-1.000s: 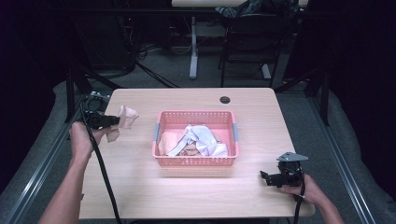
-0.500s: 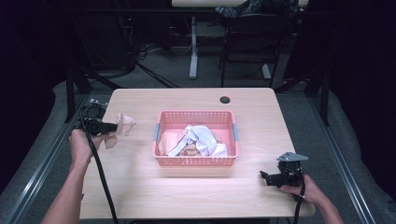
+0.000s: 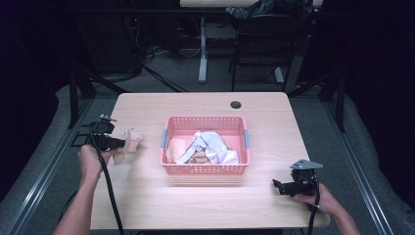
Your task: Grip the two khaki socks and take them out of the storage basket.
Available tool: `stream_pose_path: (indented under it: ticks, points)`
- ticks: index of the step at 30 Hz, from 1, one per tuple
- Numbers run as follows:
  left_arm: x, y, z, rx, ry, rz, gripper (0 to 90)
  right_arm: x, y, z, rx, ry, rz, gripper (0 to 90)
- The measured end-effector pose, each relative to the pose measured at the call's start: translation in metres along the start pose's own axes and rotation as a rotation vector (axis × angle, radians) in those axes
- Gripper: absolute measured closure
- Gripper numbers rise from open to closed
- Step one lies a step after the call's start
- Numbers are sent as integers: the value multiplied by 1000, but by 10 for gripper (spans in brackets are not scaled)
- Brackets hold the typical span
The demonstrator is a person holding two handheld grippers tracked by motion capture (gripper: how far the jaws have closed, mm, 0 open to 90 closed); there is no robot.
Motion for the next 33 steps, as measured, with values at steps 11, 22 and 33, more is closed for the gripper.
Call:
stream_pose_path:
  ticks: [11,22,33]
  points:
    - [-13,-2,24,-20,-34,-13,826,0,0,0,0,0,0,0]
    - [-20,-5,38,-28,-65,-35,807,0,0,0,0,0,0,0]
    - [-19,-4,32,-21,-40,-53,400,0,0,0,0,0,0,0]
Point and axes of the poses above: each handheld gripper's, and its own axes: z roughly forward along the jaws, x roughly out of its top, y roughly to its right, the point moved 1 cm from there along z, roughly forward along the jaws, and after that the axes turned 1 degree about x, right-handed, at the moved point
